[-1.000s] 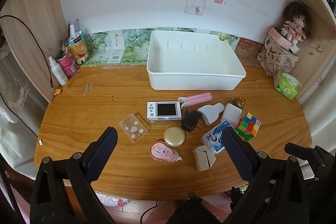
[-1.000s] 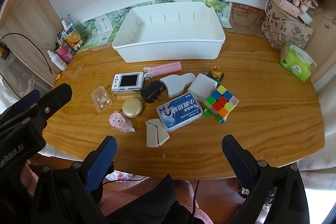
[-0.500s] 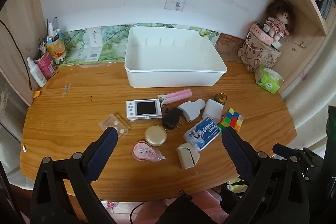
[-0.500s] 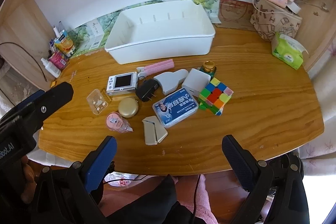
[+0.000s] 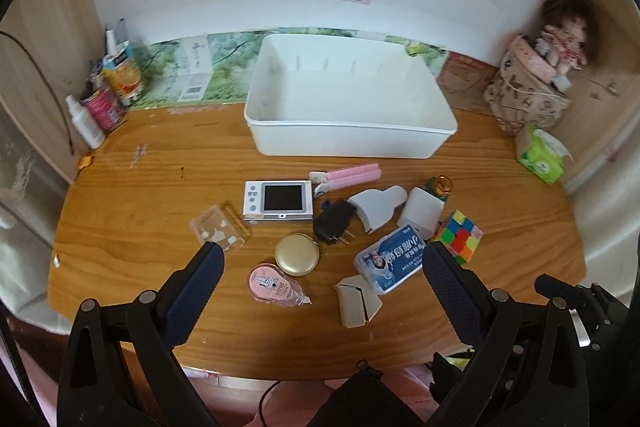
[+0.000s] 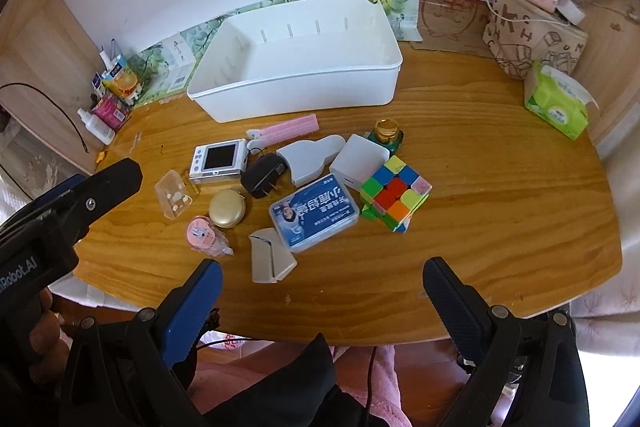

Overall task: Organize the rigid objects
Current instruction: 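Move both tools toward the cluttered items on the desk, then grasp the Rubik's cube with the right tool while the left tool grasps the beige block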

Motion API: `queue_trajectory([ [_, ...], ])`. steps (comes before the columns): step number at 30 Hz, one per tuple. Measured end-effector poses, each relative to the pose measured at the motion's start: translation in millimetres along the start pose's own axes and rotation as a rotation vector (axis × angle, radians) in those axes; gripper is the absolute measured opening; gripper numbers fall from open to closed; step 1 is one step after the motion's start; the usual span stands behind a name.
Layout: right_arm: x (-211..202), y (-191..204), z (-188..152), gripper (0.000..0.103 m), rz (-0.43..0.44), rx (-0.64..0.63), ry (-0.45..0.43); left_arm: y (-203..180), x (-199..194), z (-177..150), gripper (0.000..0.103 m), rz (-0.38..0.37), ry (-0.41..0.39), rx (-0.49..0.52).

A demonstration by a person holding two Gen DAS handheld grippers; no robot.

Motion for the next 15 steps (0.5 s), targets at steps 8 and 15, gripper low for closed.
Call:
queue_trajectory([
  [8,13,-28,18,0.101,0.042,-0.092,0.052,-26,21,1,0.1,0.077,0.077,-0.099],
  [15,29,-54,36,0.101,0.072,-0.186,0.095,-35,47,-10,0.1,0.143,0.191,-0.237],
])
Point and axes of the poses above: each gripper's, at about its wrist camera, not at the fingertips, and x roughly the way its jaws point, y to its left, z to its top, the point moved 4 cm from there along x, roughly the way its jaws point, and after that the axes turned 7 degrees about x, right-handed, at the moved point
